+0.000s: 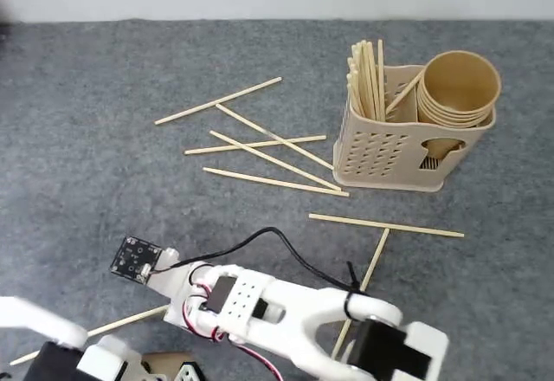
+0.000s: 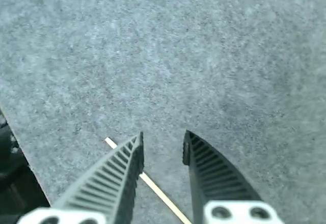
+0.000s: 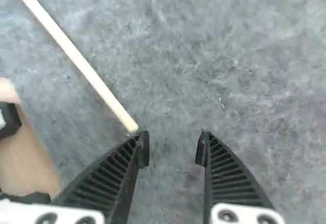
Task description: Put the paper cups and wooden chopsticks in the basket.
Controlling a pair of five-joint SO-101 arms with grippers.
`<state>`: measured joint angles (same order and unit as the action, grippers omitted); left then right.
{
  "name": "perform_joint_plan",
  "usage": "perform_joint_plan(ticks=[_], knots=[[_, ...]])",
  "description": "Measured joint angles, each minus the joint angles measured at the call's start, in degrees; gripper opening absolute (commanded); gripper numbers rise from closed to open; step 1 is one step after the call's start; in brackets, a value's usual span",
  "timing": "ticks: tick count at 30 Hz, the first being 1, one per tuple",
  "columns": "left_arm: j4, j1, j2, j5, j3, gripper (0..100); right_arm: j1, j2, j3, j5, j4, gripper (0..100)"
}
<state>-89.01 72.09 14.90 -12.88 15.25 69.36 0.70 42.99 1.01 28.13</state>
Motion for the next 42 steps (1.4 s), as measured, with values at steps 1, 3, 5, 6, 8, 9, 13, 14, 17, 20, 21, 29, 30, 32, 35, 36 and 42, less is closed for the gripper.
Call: perform_joint_plan(ticks=[1, 3, 5, 6, 8, 9, 13, 14, 17, 20, 21, 29, 30, 32, 35, 36, 42], knots=[[0.0, 0.4, 0.0, -0.2, 0.8, 13, 0.0, -0.9, -0.8, -0.7, 0.0, 17.2], [0.2, 0.4, 0.0, 0.0, 2.8, 13, 0.0, -2.3, -2.3, -1.7, 0.0, 17.2], [1.9, 0.4, 0.0, 0.8, 5.3, 13, 0.2, -3.2, -3.5, -1.9, 0.0, 17.2], [3.1, 0.4, 0.0, 1.0, 6.4, 13, 0.4, -3.3, -3.8, -2.0, 0.0, 17.2], [5.5, 0.4, 0.0, 1.6, 8.3, 13, 0.9, -3.3, -4.1, -2.0, 0.0, 17.2], [6.6, 0.4, 0.0, 1.6, 9.0, 13, 0.9, -3.3, -4.1, -2.0, 0.0, 17.2], [8.4, 0.4, 0.0, 1.8, 9.9, 13, 0.9, -3.3, -4.1, -2.0, 1.4, 17.2], [8.4, 0.4, 0.0, 1.8, 9.9, 13, 0.9, -3.3, -4.1, -2.0, 2.0, 17.2], [8.6, 0.4, 0.0, 1.8, 9.9, 13, 0.9, -3.3, -4.1, -2.1, 3.6, 17.2], [8.6, 0.4, 0.0, 1.8, 9.9, 13, 0.9, -3.1, -4.1, -3.5, 4.8, 17.1], [8.6, 0.4, 0.0, 1.8, 9.9, 13, 0.9, -3.1, -4.1, -4.6, 5.1, 17.1], [8.6, 0.4, 0.0, 1.8, 11.4, 13, 0.9, -3.0, -4.1, -8.3, 5.4, 17.1], [8.6, 0.4, 0.0, 1.8, 12.7, 13, 0.9, -3.0, -4.1, -8.4, 5.4, 17.1], [8.6, 0.4, 0.0, 2.0, 15.2, 13, 0.9, -3.0, -4.1, -8.4, 5.4, 17.1], [8.6, 0.4, 0.0, 3.6, 18.7, 13, 0.1, -3.0, -4.1, -8.7, 5.4, 17.1], [8.6, 0.4, 0.0, 4.8, 20.0, 13, -0.4, -3.0, -4.2, -9.2, 5.4, 17.1], [5.4, 0.4, 0.0, 9.0, 22.6, 13, -4.3, -3.0, -6.2, -12.8, 5.4, 17.2]])
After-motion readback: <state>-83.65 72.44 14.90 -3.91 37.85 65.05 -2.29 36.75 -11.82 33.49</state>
